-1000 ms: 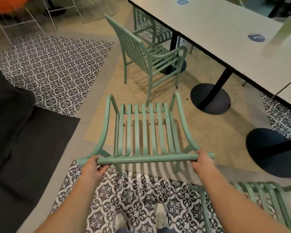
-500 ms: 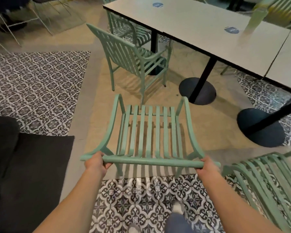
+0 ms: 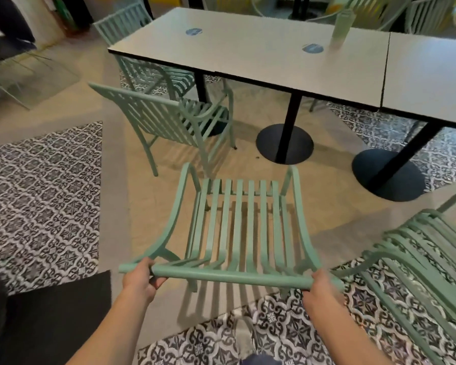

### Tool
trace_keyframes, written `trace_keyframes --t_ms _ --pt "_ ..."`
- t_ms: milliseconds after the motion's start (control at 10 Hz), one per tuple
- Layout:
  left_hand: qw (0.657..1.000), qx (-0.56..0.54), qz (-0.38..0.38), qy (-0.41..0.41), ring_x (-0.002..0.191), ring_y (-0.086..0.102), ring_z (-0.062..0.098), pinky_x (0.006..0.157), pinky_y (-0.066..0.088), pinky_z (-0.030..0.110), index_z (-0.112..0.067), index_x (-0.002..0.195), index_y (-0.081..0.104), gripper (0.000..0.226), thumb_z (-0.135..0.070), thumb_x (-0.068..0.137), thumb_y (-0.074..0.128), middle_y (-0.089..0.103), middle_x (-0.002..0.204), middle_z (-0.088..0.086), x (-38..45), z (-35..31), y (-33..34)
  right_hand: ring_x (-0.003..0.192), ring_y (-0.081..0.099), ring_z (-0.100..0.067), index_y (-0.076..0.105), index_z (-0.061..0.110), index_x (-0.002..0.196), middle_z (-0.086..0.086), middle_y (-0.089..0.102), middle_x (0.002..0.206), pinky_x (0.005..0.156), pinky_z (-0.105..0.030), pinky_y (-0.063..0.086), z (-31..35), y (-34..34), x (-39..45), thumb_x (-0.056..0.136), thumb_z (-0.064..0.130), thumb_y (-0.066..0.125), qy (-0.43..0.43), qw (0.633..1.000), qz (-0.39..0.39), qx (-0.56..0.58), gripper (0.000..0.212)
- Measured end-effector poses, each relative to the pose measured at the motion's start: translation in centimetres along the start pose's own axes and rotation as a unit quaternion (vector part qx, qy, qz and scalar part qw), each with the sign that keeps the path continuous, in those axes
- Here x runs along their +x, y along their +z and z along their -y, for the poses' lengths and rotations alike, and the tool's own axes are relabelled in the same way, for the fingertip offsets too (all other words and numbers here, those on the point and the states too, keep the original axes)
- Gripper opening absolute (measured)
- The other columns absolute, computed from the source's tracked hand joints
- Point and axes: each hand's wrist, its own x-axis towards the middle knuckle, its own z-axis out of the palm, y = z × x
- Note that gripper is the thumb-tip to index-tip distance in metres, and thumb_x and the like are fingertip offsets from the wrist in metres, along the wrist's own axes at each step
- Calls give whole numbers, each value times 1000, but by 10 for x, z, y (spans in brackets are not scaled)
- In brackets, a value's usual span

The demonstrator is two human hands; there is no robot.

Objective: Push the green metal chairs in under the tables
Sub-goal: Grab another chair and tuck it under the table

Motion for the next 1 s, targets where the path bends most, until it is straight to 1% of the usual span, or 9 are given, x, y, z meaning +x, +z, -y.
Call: trace_keyframes --t_ms 100,300,400,500,600,700,800,900,1000 --pt "999 36 5 3 76 60 30 73 55 49 -3 114 45 22 -1 93 51 56 111 20 20 -27 4 72 54 -23 44 5 104 -11 54 101 74 -32 47 -9 16 -10 87 11 59 17 999 3 30 24" --pt "997 68 41 2 113 59 39 81 54 51 -1 120 45 26 0 94 49 53 109 20 51 -66 15 83 59 -27 50 -2 123 -15 57 111 74 -37 54 -30 43 -40 87 6 59 21 998 -3 57 38" --pt "995 83 59 2 114 58 39 93 48 56 3 129 43 34 1 95 48 56 123 25 64 -84 21 86 57 -25 49 -1 122 -8 55 94 58 -28 52 -44 50 -48 90 8 56 15 997 -9 74 34" --pt "991 106 86 -5 110 60 39 90 50 55 1 132 43 37 -3 95 50 55 129 26 77 -102 24 81 58 -24 48 2 119 -8 55 96 41 -23 50 -55 59 -67 92 10 56 7 994 5 107 29" --pt "983 133 119 -35 88 63 33 80 57 51 -4 110 48 16 -8 95 52 60 114 22 92 -114 24 105 59 -34 47 -2 130 -20 56 123 69 -22 56 -71 61 -64 93 11 57 -3 992 5 130 41" --pt "979 146 125 -62 92 60 32 76 59 48 -4 91 49 17 -18 94 59 57 97 19 98 -125 16 104 60 -38 50 8 125 -18 61 109 81 -40 55 -83 59 -58 90 14 61 -41 992 84 84 37" --pt "971 164 155 -85 101 58 35 72 57 45 -2 94 53 20 -22 95 58 56 108 21 100 -137 10 119 53 -34 46 10 130 -12 53 118 100 -53 46 -75 57 -61 90 18 63 -1 956 31 291 44" --pt "968 162 171 -89 107 56 39 55 57 49 0 113 50 21 -16 100 48 52 115 21 107 -141 11 122 50 -37 44 5 137 -13 54 115 104 -53 42 -73 57 -67 92 15 59 7 966 34 255 48" --pt "966 164 179 -87 116 54 42 49 52 53 1 122 48 25 -13 101 44 51 117 23 112 -148 17 109 58 -38 48 4 134 -4 54 93 99 -57 42 -74 55 -48 88 13 64 -25 982 78 169 49"
